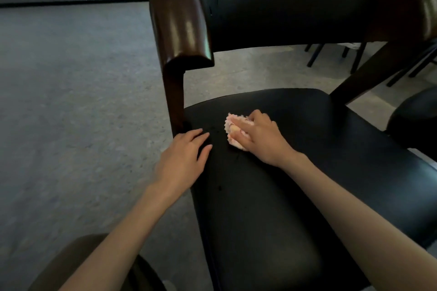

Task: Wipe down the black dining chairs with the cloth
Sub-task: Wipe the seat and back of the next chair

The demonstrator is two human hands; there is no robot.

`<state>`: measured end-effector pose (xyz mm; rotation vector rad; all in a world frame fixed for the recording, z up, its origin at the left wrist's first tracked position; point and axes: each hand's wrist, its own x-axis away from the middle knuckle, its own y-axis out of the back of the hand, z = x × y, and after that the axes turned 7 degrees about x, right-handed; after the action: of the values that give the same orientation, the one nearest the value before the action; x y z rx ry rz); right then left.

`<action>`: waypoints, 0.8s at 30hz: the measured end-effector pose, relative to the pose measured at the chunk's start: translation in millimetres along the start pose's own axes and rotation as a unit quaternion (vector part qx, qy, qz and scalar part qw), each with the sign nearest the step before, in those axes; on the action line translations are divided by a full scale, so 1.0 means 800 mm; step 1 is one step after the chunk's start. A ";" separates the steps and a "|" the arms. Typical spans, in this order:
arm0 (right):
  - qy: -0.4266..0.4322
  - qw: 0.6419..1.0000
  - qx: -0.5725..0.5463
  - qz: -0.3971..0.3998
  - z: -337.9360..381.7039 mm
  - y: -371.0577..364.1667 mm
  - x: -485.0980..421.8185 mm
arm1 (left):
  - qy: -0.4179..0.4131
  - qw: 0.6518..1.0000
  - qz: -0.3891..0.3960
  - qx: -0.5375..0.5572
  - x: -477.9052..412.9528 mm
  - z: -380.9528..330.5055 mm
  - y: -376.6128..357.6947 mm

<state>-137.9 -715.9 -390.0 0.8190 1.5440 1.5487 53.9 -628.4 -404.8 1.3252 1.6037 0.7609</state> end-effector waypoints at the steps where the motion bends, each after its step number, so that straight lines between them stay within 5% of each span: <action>1: 0.024 0.999 -0.027 0.004 0.003 0.001 -0.002 | 0.003 1.000 -0.006 -0.004 0.001 0.000 -0.001; 7: 0.090 0.983 -0.122 -0.100 0.036 0.024 -0.061 | 0.023 1.000 -0.015 -0.001 0.006 0.009 0.002; 11: 0.093 0.995 0.010 0.027 0.077 -0.007 -0.118 | 0.039 0.999 -0.019 0.011 0.013 0.015 0.001; 16: 0.092 0.995 0.023 0.018 0.063 -0.020 -0.149 | 0.027 0.999 -0.018 -0.004 0.012 0.019 0.002; 20: -0.073 0.992 -0.096 -0.038 -0.012 -0.022 -0.157 | 0.024 1.000 -0.009 -0.004 0.009 0.023 0.006; 24: -0.077 0.997 0.014 0.011 -0.003 -0.021 -0.150 | 0.017 1.000 -0.009 -0.005 0.004 0.023 0.006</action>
<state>-80.0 -822.4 -396.8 0.9512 1.4514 1.4487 72.5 -625.9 -408.6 1.2958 1.6355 0.7829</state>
